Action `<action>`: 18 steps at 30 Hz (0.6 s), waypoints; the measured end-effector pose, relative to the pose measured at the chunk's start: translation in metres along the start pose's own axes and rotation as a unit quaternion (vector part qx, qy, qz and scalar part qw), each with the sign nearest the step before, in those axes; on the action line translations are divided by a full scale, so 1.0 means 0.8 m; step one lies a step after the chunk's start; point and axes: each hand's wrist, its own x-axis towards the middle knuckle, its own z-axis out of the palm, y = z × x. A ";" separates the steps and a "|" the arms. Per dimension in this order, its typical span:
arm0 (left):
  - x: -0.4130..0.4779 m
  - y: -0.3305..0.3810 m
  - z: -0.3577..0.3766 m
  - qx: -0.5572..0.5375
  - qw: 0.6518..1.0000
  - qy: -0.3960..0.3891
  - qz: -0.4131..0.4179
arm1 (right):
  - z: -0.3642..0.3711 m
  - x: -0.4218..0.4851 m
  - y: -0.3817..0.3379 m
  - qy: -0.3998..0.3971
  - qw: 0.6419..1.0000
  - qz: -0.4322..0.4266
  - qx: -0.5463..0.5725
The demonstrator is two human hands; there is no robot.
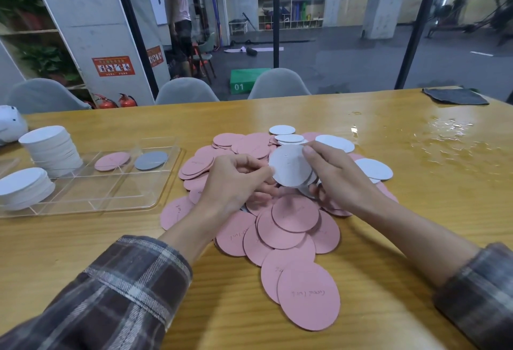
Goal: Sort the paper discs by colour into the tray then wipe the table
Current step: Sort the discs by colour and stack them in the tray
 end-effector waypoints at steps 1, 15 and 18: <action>-0.002 0.001 0.002 -0.006 1.000 -0.005 -0.009 | 0.001 0.001 0.000 -0.003 1.000 -0.012 -0.015; 0.026 -0.021 0.011 0.365 0.895 0.052 0.253 | -0.030 0.014 0.015 0.056 0.984 -0.035 -0.163; 0.039 -0.026 0.020 0.468 0.859 0.039 0.205 | -0.036 0.014 0.017 0.054 0.985 -0.037 -0.160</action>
